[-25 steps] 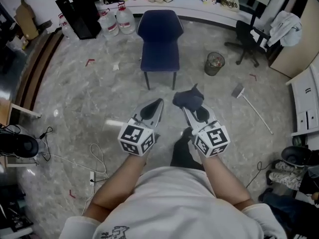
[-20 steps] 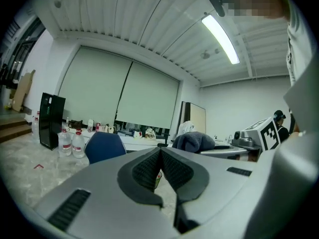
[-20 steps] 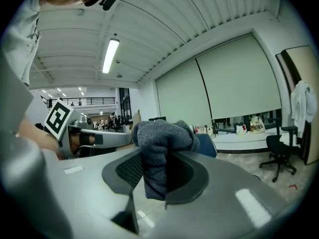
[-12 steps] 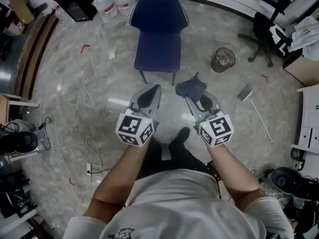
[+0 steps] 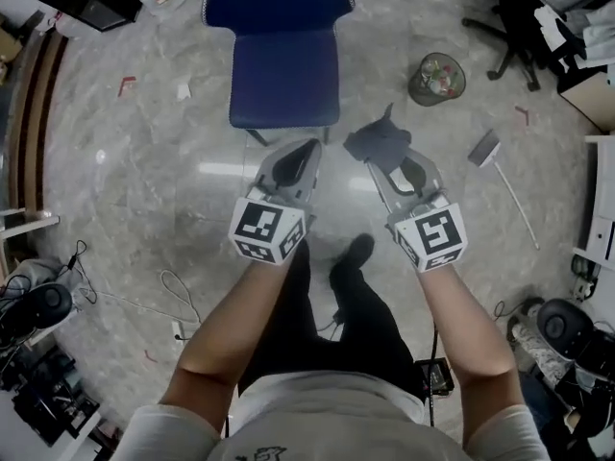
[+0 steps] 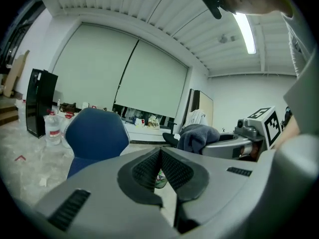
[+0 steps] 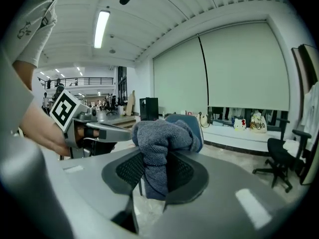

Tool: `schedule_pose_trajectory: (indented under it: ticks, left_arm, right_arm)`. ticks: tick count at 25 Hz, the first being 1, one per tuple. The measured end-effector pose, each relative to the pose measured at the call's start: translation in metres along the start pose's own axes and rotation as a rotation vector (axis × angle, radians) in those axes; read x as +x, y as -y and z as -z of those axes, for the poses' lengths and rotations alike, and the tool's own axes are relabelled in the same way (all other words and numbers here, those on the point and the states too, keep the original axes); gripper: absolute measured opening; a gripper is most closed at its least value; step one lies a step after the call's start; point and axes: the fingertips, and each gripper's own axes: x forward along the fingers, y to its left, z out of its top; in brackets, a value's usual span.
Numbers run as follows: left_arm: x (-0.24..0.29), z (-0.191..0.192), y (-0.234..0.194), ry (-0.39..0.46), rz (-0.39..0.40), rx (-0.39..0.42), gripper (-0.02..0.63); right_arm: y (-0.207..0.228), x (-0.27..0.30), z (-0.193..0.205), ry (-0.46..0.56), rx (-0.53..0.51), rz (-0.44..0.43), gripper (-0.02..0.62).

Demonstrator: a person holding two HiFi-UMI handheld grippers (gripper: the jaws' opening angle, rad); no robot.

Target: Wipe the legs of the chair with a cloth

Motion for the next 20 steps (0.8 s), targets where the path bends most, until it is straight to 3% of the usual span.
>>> schedule_pose_trajectory:
  ticks: [6,14,17,20]
  left_arm:
    - [0.083,0.113,-0.060,-0.006,0.003,0.010,0.005]
    - [0.164,0.256,-0.126,0.034,0.041,-0.019,0.005]
    - [0.180,0.304,-0.143,-0.002,0.071,-0.010,0.005]
    - [0.192,0.336,-0.154,-0.030,0.107,0.036,0.005]
  right_arm:
    - [0.034,0.070,0.157,-0.051,0.013,0.001,0.108]
    - [0.049,0.193,0.430,-0.113,0.131,0.025,0.110]
    - [0.048,0.246,0.489,-0.090,0.122,0.014,0.110]
    - [0.057,0.286,0.521,-0.064,0.098,0.018,0.110]
